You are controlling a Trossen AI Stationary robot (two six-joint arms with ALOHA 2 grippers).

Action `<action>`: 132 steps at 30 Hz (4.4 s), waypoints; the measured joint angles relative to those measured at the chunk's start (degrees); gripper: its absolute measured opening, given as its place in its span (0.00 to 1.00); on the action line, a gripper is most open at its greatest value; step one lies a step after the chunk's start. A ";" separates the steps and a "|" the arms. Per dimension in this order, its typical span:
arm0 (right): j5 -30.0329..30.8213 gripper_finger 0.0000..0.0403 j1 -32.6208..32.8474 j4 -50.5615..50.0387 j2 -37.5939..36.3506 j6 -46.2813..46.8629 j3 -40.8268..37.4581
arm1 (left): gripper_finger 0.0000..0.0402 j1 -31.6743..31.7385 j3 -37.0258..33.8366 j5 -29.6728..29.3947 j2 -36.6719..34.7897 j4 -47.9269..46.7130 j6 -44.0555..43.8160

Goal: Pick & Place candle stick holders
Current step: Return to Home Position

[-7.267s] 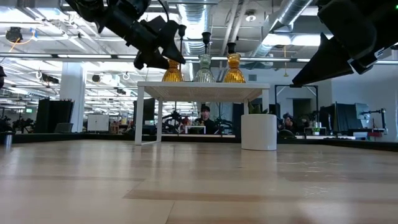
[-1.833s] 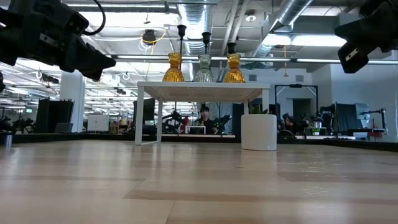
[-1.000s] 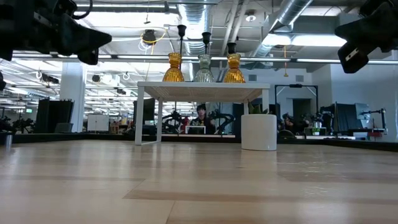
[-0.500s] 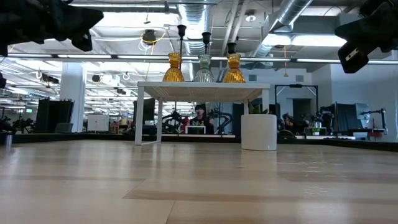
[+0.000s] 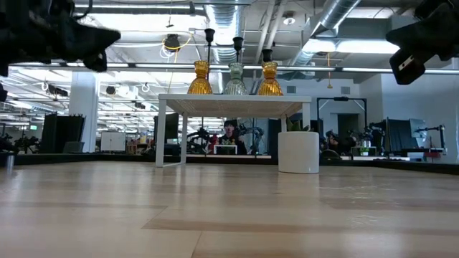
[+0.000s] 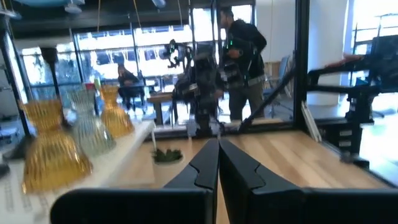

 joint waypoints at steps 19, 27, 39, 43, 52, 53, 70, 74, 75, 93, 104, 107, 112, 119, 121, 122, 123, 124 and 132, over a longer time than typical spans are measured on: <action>-0.01 0.00 0.00 -0.02 0.00 0.00 0.00 | 0.03 -0.02 -0.75 0.00 0.26 -1.51 0.02; 16.98 0.00 -0.67 -0.54 1.71 0.42 0.08 | 0.03 -0.02 -0.75 -0.02 0.26 -1.21 0.00; 28.37 0.00 -2.45 -1.75 2.05 -0.42 0.04 | 0.03 -0.01 -0.73 0.00 0.26 -1.20 0.00; 28.39 0.00 -2.43 -1.75 2.05 -0.42 0.04 | 0.03 0.00 -0.73 0.00 0.26 -1.19 0.00; 28.37 0.00 -2.43 -1.77 2.05 -0.44 0.04 | 0.03 0.00 -0.71 0.00 0.26 -1.23 -2.48; 28.37 0.00 -2.43 -1.77 2.07 -0.44 0.04 | 0.03 -0.01 -0.70 0.00 0.26 -1.23 -2.54; 28.35 0.00 -2.41 -1.80 2.10 -0.44 0.02 | 0.03 -0.01 -0.64 -1.30 0.83 -15.36 -1.93; 28.35 0.00 -2.42 -1.79 2.10 -0.45 0.02 | 0.03 0.00 -0.64 -1.49 0.76 -15.32 -1.98; 28.35 0.00 -2.40 -1.79 2.10 -0.44 0.02 | 0.03 0.00 -0.64 -1.49 0.76 -15.30 -1.99; 28.35 0.00 -2.40 -1.77 2.10 -0.44 0.00 | 0.03 -0.02 -0.64 -1.49 0.85 -15.19 -2.10; 28.35 0.00 -2.42 -1.77 2.10 -0.44 0.00 | 0.03 0.00 -0.68 -1.49 0.85 -15.13 -2.10; 28.35 0.00 -2.41 -1.77 2.10 -0.44 0.00 | 0.03 0.00 -0.68 -1.49 0.85 -15.13 -2.10; 28.35 0.00 -2.43 -1.77 2.10 -0.44 0.00 | 0.03 -0.01 -0.68 -1.49 0.85 -15.09 -2.10; 28.35 0.00 -2.43 -1.75 2.10 -0.44 0.00 | 0.03 0.00 -0.68 -1.49 0.85 -14.96 -2.10; 28.35 0.00 -2.42 -1.76 2.10 -0.44 0.00 | 0.03 0.00 -0.68 -1.49 0.85 -14.95 -2.11; 28.33 0.00 -2.40 -1.77 2.10 -0.44 0.00 | 0.03 0.00 -0.68 -1.49 0.85 -14.94 -2.10; 28.34 0.00 -2.42 -1.76 2.10 -0.44 0.00 | 0.03 0.00 -0.68 -1.49 0.85 -14.94 -2.10; 28.35 0.00 -2.42 -1.77 2.10 -0.44 0.00 | 0.03 0.00 -0.68 -1.49 0.85 -14.94 -2.10; 28.35 0.00 -2.40 -1.75 2.10 -0.44 0.00 | 0.03 0.00 -0.68 -1.49 0.85 -14.92 -2.10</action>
